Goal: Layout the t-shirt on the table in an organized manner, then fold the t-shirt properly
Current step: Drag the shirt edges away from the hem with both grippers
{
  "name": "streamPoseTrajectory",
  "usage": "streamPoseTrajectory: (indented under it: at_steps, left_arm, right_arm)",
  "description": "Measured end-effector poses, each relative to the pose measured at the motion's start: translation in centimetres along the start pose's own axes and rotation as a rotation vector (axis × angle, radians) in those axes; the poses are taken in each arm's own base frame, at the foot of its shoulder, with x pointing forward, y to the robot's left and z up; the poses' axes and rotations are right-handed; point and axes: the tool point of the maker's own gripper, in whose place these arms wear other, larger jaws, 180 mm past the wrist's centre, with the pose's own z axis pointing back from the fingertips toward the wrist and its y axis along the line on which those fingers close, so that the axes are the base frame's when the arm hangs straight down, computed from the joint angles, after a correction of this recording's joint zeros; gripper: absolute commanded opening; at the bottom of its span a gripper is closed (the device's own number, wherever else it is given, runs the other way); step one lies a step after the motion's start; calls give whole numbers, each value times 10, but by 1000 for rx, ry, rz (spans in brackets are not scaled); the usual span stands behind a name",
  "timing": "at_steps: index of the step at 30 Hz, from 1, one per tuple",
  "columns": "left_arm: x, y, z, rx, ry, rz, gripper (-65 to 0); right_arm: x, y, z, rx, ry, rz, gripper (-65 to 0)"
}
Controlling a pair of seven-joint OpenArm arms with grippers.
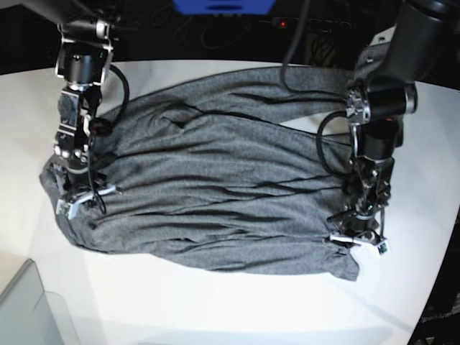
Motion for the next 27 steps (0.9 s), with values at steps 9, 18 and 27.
streamPoseTrajectory:
  at_steps: [9, 18, 27]
  left_arm:
    - [60, -38, 2, -85, -98, -7, -542]
    - [23, -28, 98, -188, -20, -45, -542]
    - [-34, 33, 192, -125, 136, -100, -485]
  right_arm:
    - [33, -5, -16, -16, 23, -12, -577]
    - [92, 23, 36, 45, -219, 5, -576]
    - [42, 44, 80, 76, -144, -29, -576]
